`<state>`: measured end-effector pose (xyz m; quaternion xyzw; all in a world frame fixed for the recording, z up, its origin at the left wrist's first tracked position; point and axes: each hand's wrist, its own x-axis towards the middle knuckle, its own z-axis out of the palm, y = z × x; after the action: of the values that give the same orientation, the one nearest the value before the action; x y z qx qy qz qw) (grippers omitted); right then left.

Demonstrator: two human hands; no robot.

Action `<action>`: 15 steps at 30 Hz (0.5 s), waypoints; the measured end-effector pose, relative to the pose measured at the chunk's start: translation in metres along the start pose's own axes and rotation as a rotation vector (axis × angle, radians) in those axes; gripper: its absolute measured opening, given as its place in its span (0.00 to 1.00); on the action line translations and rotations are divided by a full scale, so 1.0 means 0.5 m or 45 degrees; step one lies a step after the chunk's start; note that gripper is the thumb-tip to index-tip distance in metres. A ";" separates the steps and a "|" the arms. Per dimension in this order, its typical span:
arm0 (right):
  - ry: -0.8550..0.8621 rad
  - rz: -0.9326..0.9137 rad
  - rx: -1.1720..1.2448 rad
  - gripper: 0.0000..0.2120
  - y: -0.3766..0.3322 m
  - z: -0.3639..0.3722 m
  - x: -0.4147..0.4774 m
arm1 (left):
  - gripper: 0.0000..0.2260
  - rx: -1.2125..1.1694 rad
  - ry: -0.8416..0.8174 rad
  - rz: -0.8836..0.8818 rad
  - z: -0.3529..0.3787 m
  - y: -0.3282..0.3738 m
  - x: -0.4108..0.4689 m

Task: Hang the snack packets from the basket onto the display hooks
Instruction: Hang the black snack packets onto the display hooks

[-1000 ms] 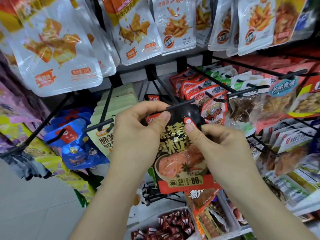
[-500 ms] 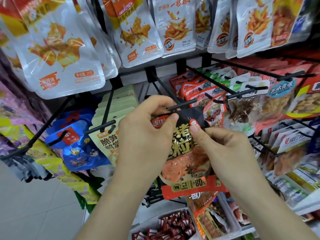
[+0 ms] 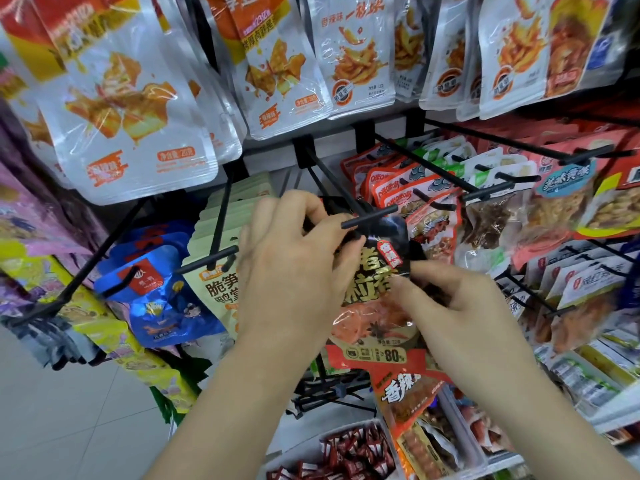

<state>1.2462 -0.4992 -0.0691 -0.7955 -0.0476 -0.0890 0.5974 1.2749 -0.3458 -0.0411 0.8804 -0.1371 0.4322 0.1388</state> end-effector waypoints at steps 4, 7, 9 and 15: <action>0.219 -0.115 -0.207 0.10 0.020 -0.055 -0.050 | 0.07 0.097 -0.042 0.150 0.008 -0.013 0.009; 0.358 -0.011 0.171 0.06 0.041 -0.076 -0.061 | 0.05 0.238 -0.064 0.236 0.016 -0.019 0.016; 0.333 0.072 0.410 0.07 0.026 -0.068 -0.069 | 0.05 0.318 -0.115 0.235 0.022 -0.024 0.018; 0.086 -0.178 0.146 0.19 0.013 -0.028 -0.052 | 0.21 0.561 -0.384 0.175 0.023 -0.031 0.046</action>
<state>1.2205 -0.5137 -0.0766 -0.7513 -0.0879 -0.1543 0.6357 1.3024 -0.3387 -0.0317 0.9325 -0.1183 0.3239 -0.1076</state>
